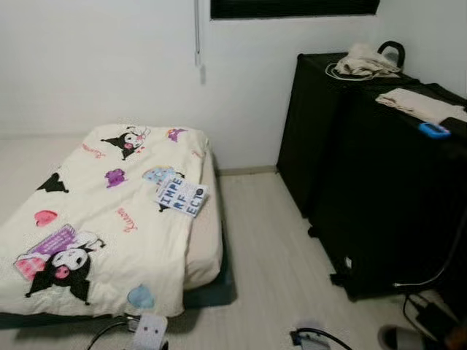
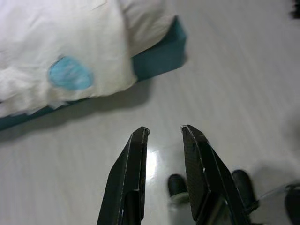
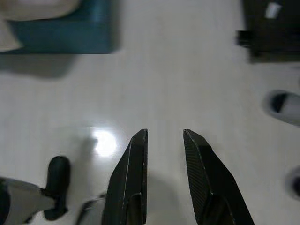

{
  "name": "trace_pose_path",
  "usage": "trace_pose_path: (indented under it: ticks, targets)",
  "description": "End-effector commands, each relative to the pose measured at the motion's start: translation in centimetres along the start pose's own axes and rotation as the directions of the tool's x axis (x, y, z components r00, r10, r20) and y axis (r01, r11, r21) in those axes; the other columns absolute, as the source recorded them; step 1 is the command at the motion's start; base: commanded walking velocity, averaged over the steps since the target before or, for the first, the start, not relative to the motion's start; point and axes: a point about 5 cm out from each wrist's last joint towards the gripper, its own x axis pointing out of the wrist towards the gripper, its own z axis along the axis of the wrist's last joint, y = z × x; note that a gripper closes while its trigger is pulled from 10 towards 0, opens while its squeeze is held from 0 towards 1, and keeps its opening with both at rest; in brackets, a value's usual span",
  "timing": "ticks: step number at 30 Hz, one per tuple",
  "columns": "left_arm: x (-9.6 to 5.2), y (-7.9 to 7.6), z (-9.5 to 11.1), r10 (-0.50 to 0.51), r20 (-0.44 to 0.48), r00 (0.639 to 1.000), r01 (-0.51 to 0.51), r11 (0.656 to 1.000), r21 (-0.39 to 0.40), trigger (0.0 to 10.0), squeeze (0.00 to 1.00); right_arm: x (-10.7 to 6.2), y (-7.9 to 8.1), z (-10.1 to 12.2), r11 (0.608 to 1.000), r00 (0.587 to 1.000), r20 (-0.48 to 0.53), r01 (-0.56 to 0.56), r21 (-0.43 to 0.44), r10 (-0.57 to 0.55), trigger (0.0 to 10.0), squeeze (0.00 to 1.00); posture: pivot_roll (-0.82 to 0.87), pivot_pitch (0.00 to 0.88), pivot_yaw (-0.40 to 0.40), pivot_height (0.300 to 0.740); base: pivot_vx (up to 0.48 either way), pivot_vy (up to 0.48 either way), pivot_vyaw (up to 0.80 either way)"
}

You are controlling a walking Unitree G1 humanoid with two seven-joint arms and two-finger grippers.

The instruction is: Clean up the room

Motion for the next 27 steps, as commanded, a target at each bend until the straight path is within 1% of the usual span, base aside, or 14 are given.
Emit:
trace_pose_path:
  ticks: [1,27]
  targets:
    - [-0.48,0.04,-0.92,0.002,-0.037,0.999,-0.002,1.000,-0.002,10.0,0.00,-0.15,0.66,-0.43,1.000,1.000,-0.015,-0.014,0.010,0.014,10.0,0.00,0.05,0.127,-0.049,0.740,0.000,-0.371,0.00]
    - [-0.62,-0.01,-0.89,-0.005,-0.032,0.999,0.005,1.000,0.007,10.0,0.00,-0.28,0.74,-0.66,1.000,1.000,-0.018,-0.016,0.012,0.016,10.0,0.00,0.05,0.134,-0.048,0.740,0.000,-0.360,0.00]
